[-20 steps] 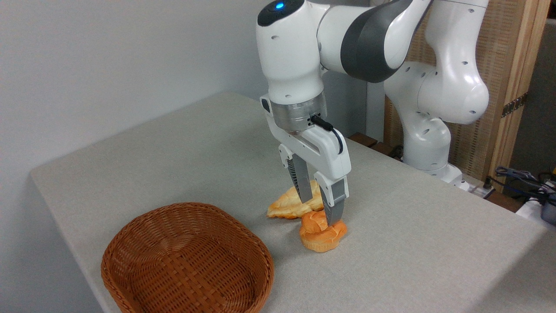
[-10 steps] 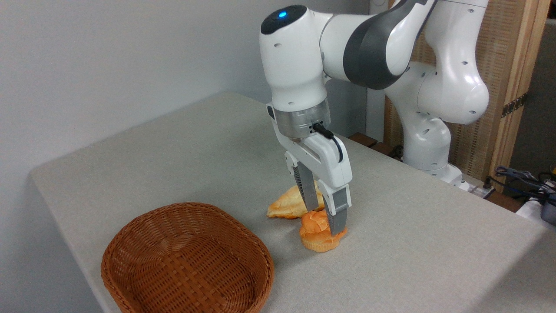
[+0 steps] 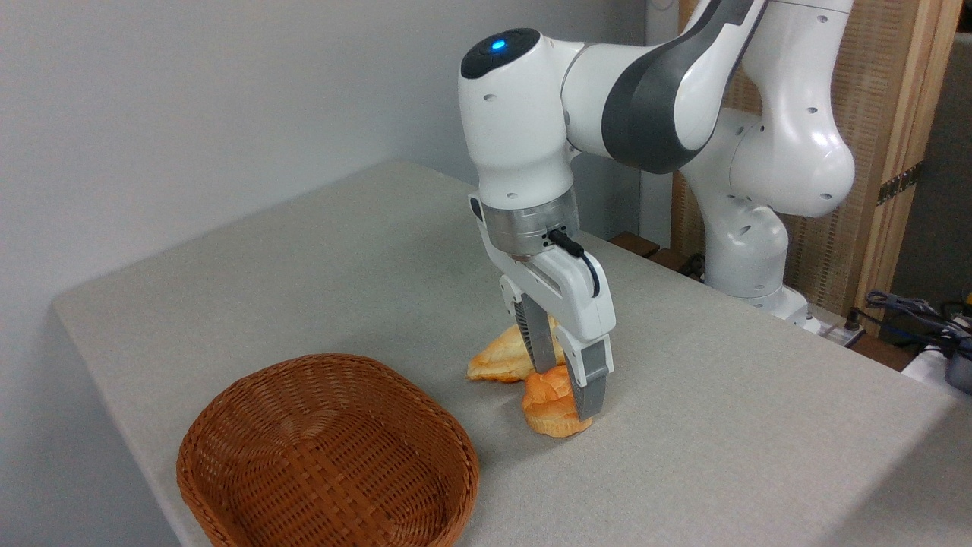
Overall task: Put bread into the basket
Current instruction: 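Lower the gripper around the orange bun and close on it, then lift the orange bun and carry it over the wicker basket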
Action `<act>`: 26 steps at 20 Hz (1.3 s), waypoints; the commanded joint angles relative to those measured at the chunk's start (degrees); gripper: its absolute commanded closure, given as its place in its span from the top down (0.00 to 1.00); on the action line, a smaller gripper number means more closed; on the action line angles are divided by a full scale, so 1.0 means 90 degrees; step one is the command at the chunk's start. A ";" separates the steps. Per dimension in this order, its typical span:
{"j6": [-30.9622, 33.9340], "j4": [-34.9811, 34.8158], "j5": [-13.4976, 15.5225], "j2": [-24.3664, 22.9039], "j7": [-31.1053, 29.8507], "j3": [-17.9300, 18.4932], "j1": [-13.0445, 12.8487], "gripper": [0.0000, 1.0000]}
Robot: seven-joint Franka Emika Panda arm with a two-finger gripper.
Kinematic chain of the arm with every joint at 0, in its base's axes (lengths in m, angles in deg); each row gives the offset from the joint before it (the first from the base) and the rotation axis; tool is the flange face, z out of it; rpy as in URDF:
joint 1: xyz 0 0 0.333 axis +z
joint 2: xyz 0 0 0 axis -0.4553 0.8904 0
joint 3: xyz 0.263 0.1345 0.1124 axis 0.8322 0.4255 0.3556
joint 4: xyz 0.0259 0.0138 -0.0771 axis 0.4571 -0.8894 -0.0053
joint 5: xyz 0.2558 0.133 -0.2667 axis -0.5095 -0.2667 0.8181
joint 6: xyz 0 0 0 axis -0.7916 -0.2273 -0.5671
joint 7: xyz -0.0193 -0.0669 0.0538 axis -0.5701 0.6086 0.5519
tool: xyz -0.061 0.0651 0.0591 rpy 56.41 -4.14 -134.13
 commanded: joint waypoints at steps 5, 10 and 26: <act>-0.0107 -0.0080 -0.0067 -0.0007 0.0125 0.0086 -0.0102 0.37; -0.0097 -0.0061 -0.0047 -0.0017 0.0125 0.0086 -0.0112 0.32; 0.1220 0.1967 0.0742 0.0324 0.0057 0.0046 -0.0122 0.33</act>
